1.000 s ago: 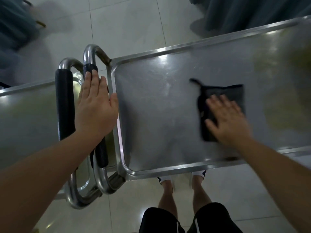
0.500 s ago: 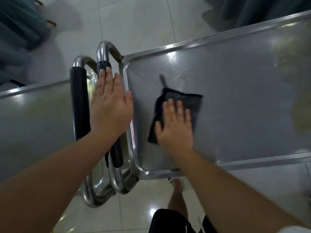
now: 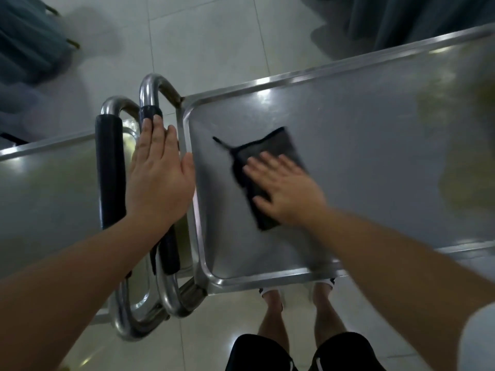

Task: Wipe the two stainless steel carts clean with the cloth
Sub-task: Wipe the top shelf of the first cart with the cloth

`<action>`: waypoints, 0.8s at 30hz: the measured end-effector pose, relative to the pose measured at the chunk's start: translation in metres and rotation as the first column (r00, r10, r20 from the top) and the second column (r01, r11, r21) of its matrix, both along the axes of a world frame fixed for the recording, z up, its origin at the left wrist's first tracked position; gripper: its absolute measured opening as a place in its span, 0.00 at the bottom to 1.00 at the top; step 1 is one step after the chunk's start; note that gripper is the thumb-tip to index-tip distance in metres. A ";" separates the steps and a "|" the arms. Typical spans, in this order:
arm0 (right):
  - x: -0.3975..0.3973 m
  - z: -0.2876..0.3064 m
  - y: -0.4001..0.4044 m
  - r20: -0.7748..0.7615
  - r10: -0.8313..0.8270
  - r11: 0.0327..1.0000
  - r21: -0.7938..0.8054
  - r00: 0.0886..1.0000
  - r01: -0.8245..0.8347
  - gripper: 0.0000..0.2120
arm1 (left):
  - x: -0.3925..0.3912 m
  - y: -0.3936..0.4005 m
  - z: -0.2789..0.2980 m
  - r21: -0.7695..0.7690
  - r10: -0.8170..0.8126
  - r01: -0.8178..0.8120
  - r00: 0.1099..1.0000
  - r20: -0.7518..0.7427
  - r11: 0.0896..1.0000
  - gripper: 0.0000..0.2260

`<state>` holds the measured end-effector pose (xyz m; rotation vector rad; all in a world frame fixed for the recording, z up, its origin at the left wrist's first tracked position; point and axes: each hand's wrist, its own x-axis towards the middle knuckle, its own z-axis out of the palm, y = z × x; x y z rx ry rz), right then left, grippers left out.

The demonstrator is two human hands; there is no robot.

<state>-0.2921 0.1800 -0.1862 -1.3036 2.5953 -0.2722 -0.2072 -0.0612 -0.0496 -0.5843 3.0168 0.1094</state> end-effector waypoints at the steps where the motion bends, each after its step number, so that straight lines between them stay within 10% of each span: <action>1: -0.024 0.002 0.026 -0.015 -0.092 0.995 0.028 0.996 0.093 0.35 | 0.000 0.000 0.000 0.005 0.000 0.000 1.000 -0.005 1.000 0.29; 7: -0.118 0.010 0.138 -0.004 -0.660 0.744 0.136 0.751 0.655 0.37 | 0.000 0.000 -0.001 0.009 0.009 -0.009 1.000 -0.025 1.000 0.27; 12: -0.098 0.010 0.064 0.022 -0.890 0.454 0.100 0.455 0.885 0.37 | 0.000 -0.002 0.000 0.024 0.020 -0.020 1.000 -0.007 1.000 0.27; 19: 0.014 0.014 -0.106 0.094 -0.616 0.785 -0.003 0.782 0.619 0.36 | 0.000 -0.004 -0.006 0.018 0.027 -0.027 0.999 -0.026 0.999 0.27; 24: 0.047 0.006 -0.138 0.091 -0.016 0.999 -0.030 0.996 0.019 0.33 | 0.001 -0.005 -0.009 -0.009 0.019 -0.020 1.000 -0.024 1.000 0.27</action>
